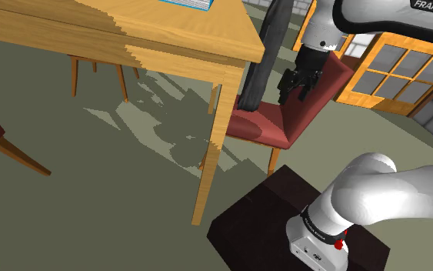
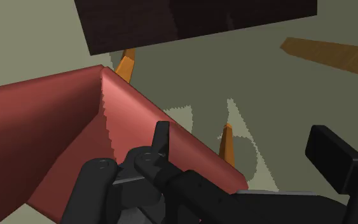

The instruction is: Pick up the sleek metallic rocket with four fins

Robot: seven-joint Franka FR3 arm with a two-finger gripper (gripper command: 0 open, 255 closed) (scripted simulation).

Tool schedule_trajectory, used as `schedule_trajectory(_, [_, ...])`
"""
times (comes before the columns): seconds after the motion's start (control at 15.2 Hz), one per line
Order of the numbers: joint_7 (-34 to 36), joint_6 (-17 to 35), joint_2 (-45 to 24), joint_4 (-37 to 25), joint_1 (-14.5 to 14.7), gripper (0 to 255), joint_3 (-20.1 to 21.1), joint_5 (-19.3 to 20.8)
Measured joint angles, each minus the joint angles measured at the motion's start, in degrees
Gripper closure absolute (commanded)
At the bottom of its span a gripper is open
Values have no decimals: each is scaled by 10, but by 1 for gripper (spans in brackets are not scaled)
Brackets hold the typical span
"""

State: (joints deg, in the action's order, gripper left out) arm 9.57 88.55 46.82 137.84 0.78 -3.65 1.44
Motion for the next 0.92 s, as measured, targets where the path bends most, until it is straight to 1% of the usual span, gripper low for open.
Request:
schedule_trajectory(0.07, [0,0,0,0,0,0,0,0])
schedule_trajectory(0.2, [33,18,-14,-14,-9,0,18,4])
schedule_trajectory(0.33, [86,46,-33,-29,-25,0,45,14])
schedule_trajectory(0.53, [172,82,-69,-65,-55,0,88,38])
schedule_trajectory(0.79, [289,115,-122,-124,-103,0,141,87])
schedule_trajectory(0.92, [353,114,-155,-169,-128,0,174,117])
